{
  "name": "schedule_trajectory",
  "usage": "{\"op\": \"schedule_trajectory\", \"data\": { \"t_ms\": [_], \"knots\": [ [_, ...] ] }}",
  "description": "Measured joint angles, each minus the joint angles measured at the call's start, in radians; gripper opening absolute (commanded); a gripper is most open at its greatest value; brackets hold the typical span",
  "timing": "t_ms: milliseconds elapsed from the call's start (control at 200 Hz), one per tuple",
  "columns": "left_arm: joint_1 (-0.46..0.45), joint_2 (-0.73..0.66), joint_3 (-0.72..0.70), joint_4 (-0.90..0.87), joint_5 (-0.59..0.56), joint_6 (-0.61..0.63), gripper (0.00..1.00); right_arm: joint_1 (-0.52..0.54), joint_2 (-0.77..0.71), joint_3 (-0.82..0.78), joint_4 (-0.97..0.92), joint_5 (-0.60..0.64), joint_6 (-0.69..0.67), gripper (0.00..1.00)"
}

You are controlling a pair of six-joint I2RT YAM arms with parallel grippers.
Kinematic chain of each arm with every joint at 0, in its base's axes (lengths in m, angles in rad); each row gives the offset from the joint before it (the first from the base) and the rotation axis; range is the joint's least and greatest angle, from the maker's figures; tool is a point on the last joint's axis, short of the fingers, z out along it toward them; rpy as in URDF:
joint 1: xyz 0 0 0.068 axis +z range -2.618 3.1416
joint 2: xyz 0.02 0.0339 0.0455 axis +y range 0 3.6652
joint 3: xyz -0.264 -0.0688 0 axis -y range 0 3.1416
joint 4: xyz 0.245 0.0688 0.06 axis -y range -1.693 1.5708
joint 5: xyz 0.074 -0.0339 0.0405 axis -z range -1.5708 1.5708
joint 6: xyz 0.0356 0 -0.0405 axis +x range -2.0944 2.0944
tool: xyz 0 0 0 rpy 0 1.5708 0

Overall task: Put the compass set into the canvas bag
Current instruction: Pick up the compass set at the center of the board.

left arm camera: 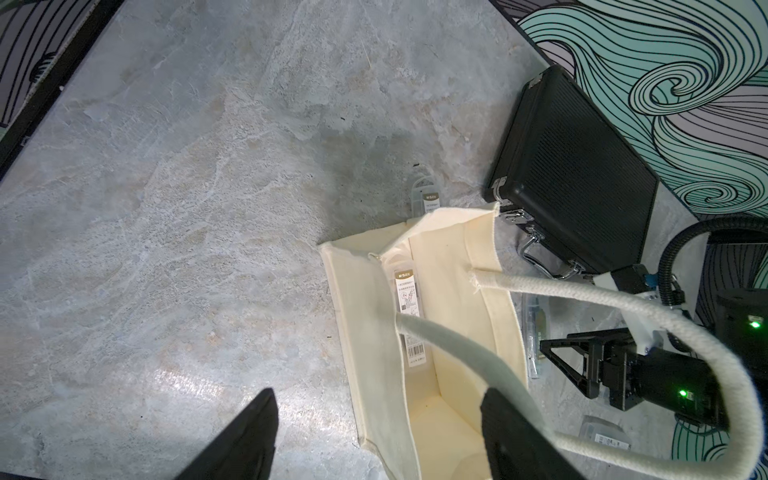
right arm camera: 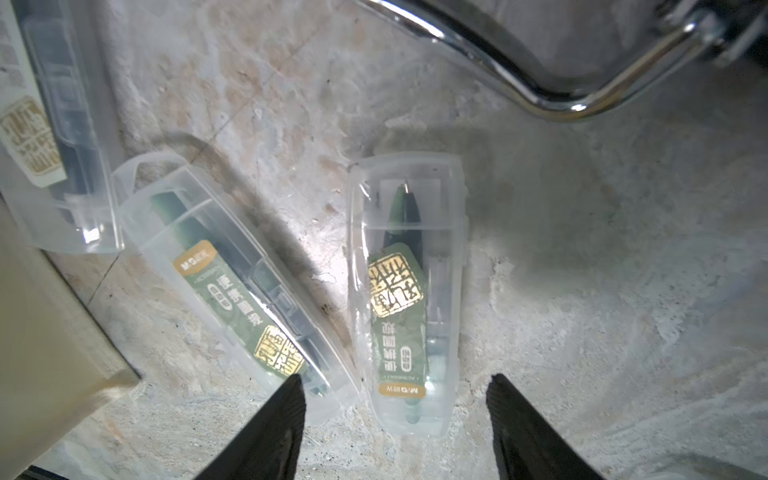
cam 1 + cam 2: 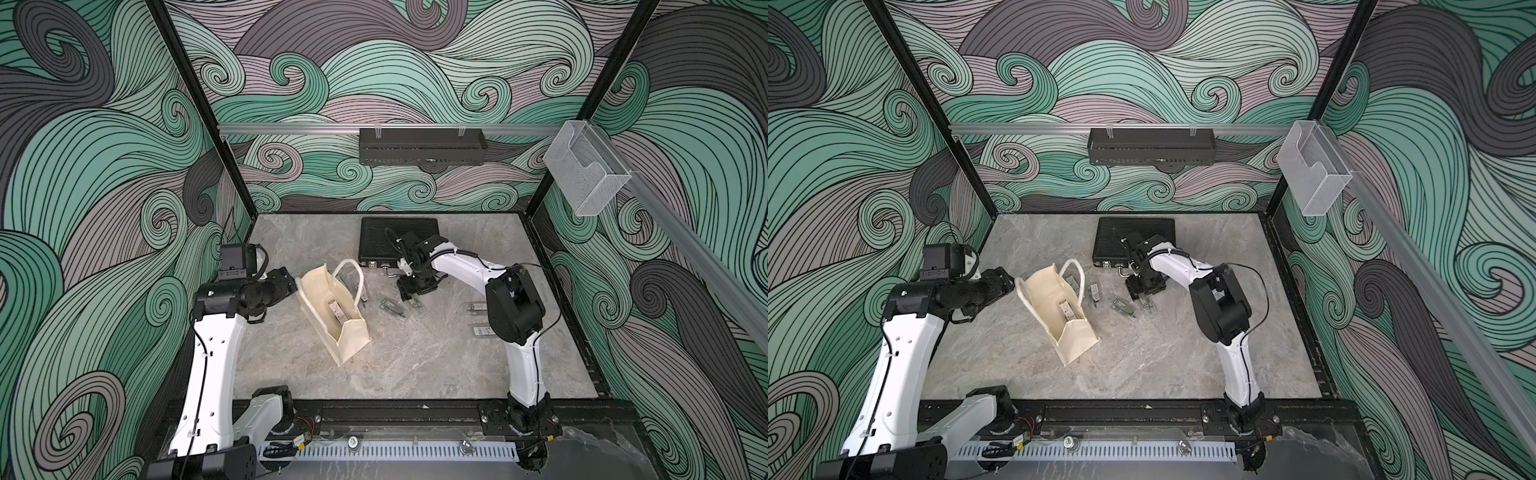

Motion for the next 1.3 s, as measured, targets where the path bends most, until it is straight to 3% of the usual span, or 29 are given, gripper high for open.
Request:
{"op": "schedule_trajectory", "data": {
  "t_ms": [385,981,1301],
  "knots": [
    [0.000,-0.017,-0.016,-0.003,-0.005,-0.014,0.78,0.020,0.082,0.013,-0.015,0.041,-0.004,0.69],
    [0.000,-0.023,-0.031,-0.004,0.000,-0.019,0.78,0.023,0.083,-0.001,-0.006,0.078,-0.013,0.48],
    [0.000,-0.030,-0.031,-0.004,0.000,-0.018,0.78,0.022,0.009,-0.006,-0.001,0.078,0.006,0.45]
  ]
}}
